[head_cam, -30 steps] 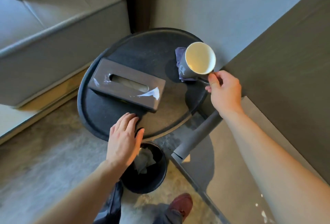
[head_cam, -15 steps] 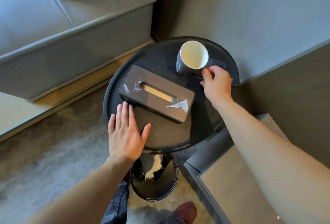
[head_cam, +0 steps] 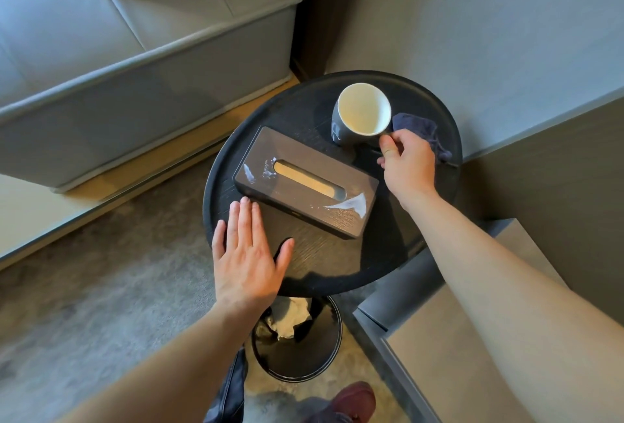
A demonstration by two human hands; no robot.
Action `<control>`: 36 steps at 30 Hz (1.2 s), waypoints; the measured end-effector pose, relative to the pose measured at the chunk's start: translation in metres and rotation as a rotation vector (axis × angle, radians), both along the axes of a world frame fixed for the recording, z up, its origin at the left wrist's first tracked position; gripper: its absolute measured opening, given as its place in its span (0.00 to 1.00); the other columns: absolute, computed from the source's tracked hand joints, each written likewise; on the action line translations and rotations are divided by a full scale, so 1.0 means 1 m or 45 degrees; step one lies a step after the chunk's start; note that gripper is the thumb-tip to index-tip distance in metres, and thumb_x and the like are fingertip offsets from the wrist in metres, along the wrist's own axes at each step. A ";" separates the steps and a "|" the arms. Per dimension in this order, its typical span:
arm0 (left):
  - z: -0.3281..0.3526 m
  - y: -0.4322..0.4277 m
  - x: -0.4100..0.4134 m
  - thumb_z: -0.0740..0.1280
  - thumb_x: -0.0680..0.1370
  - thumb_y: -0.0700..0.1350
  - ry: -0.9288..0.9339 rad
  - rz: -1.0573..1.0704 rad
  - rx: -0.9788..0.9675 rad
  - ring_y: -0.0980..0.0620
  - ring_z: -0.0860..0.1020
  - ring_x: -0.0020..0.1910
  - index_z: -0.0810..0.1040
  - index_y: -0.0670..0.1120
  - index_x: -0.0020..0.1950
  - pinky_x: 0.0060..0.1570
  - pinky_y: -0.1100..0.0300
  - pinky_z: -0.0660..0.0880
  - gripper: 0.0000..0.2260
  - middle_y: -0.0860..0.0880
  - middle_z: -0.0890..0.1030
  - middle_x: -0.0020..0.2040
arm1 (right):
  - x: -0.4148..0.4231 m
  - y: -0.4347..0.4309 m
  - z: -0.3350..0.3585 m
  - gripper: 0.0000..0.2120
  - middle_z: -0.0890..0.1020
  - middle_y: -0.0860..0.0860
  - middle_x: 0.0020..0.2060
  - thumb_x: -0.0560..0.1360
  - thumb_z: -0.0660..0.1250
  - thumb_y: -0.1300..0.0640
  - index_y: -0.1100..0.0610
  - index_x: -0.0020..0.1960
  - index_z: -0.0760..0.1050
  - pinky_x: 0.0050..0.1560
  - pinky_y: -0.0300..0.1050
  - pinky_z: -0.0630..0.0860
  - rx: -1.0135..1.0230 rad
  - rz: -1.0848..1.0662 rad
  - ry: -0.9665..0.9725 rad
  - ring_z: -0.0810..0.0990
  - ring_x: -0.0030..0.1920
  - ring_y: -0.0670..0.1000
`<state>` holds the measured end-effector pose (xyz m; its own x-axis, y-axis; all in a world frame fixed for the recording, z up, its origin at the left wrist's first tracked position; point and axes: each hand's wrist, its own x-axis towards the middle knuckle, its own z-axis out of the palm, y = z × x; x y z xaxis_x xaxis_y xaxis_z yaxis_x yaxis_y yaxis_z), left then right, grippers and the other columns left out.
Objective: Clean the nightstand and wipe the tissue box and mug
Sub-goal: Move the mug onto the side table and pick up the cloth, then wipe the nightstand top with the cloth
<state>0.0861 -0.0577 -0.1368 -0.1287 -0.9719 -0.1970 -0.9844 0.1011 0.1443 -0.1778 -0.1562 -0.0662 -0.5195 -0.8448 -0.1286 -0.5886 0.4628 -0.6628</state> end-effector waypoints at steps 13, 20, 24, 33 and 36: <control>-0.001 0.000 -0.001 0.48 0.82 0.68 -0.012 0.014 -0.013 0.46 0.50 0.84 0.56 0.41 0.83 0.81 0.46 0.47 0.39 0.43 0.56 0.84 | -0.009 0.011 -0.003 0.11 0.82 0.47 0.49 0.85 0.59 0.52 0.53 0.60 0.77 0.45 0.32 0.78 -0.201 -0.129 -0.035 0.85 0.46 0.48; -0.005 0.000 -0.002 0.51 0.82 0.67 -0.012 0.014 -0.036 0.45 0.50 0.84 0.57 0.40 0.83 0.81 0.46 0.47 0.39 0.43 0.57 0.83 | -0.051 -0.013 -0.027 0.23 0.65 0.52 0.79 0.84 0.62 0.49 0.49 0.78 0.65 0.75 0.63 0.63 0.220 0.132 0.466 0.62 0.79 0.57; -0.005 0.001 -0.001 0.51 0.82 0.66 -0.009 0.008 -0.047 0.44 0.51 0.83 0.58 0.39 0.82 0.81 0.45 0.48 0.39 0.41 0.58 0.83 | -0.055 -0.021 -0.047 0.29 0.50 0.50 0.83 0.84 0.57 0.45 0.44 0.82 0.50 0.78 0.67 0.50 0.507 0.218 0.505 0.48 0.83 0.59; -0.008 0.003 -0.001 0.55 0.81 0.63 0.045 0.009 -0.098 0.43 0.53 0.83 0.57 0.38 0.81 0.81 0.45 0.48 0.38 0.40 0.59 0.83 | -0.049 -0.011 -0.067 0.25 0.55 0.53 0.82 0.85 0.51 0.41 0.36 0.80 0.50 0.76 0.62 0.53 0.459 -0.024 0.638 0.52 0.82 0.58; -0.008 0.003 -0.001 0.54 0.81 0.63 0.047 0.010 -0.087 0.44 0.51 0.83 0.56 0.38 0.82 0.81 0.46 0.47 0.38 0.40 0.57 0.83 | -0.051 -0.003 -0.067 0.22 0.64 0.54 0.77 0.85 0.54 0.44 0.38 0.79 0.58 0.72 0.61 0.61 0.383 -0.040 0.696 0.62 0.75 0.61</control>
<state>0.0849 -0.0549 -0.1451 -0.1268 -0.9839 -0.1257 -0.9793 0.1040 0.1737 -0.2292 -0.1591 -0.1331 -0.6015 -0.7960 -0.0671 -0.7888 0.6051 -0.1074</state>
